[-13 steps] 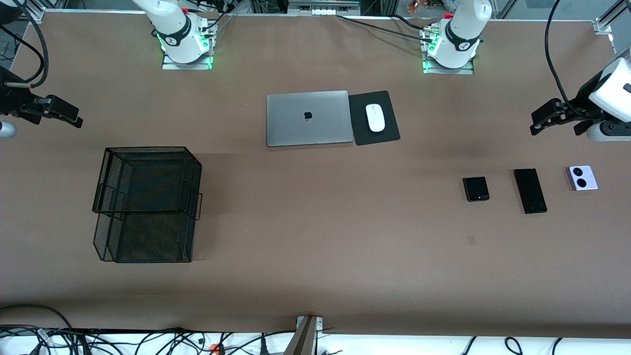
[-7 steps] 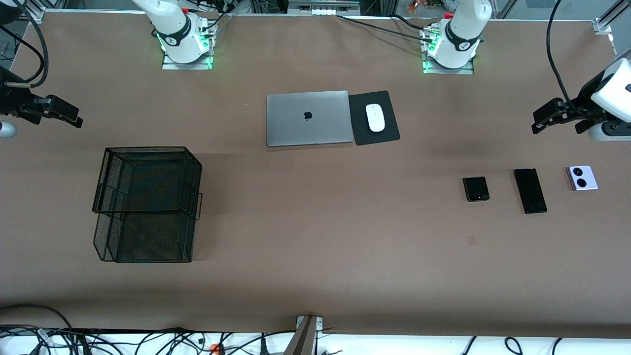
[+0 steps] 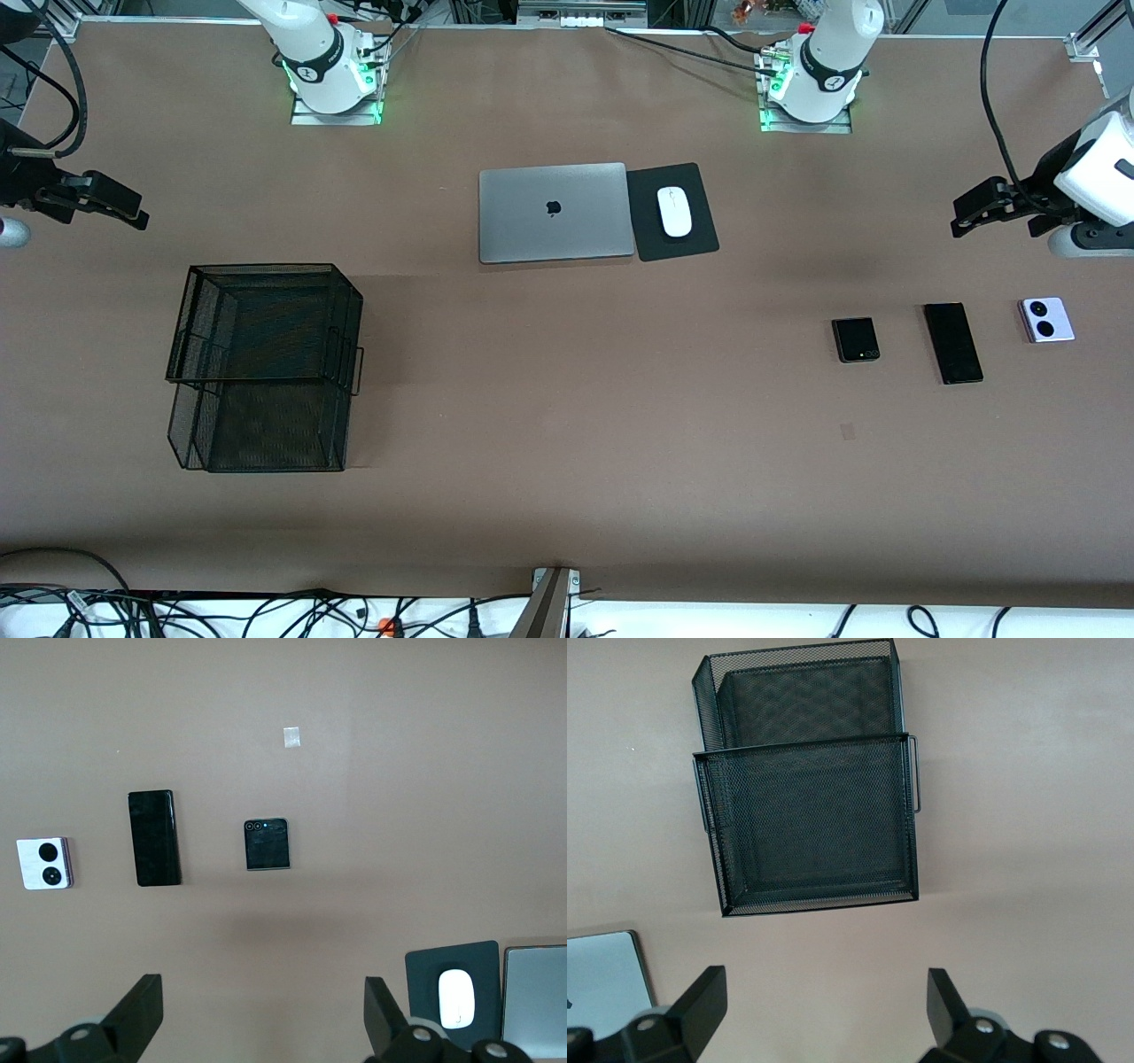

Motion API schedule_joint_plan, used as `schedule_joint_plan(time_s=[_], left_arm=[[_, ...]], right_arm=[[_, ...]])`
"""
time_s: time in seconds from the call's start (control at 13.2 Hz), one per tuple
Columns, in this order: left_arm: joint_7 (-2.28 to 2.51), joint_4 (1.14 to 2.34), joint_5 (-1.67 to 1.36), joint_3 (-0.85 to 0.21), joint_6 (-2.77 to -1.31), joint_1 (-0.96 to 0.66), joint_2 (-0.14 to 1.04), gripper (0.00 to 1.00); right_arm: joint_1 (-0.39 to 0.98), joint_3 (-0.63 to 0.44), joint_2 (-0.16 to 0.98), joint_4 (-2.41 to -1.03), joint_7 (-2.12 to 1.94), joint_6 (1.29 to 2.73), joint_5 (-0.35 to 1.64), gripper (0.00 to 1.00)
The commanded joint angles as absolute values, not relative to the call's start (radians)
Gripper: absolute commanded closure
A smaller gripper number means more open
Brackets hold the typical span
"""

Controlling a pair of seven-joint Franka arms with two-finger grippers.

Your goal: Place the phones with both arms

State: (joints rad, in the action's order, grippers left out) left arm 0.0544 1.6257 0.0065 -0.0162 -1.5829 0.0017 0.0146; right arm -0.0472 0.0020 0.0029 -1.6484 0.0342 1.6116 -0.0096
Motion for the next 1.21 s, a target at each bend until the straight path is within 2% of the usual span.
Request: schedule_joint_plan(time_s=[0.0, 0.68, 0.91, 1.14], left_arm=[[0.040, 1.585, 0.020, -0.025, -1.552, 0.002, 0.032, 0.00], [0.031, 1.594, 0.025, -0.023, -1.543, 0.008, 0.104, 0.00], [0.028, 1.598, 0.028, -0.025, -1.568, 0.005, 0.188, 0.00], [0.025, 1.614, 0.028, -0.023, -1.676, 0.026, 0.279, 0.00]], right_arm=[[-0.055, 0.011, -0.005, -1.647, 0.029, 1.614, -0.005, 0.00], [-0.055, 0.011, -0.005, -1.647, 0.029, 1.614, -0.005, 0.00], [-0.055, 0.011, -0.005, -1.647, 0.029, 1.614, -0.005, 0.00], [-0.055, 0.011, -0.005, -1.646, 0.029, 1.615, -0.003, 0.00]])
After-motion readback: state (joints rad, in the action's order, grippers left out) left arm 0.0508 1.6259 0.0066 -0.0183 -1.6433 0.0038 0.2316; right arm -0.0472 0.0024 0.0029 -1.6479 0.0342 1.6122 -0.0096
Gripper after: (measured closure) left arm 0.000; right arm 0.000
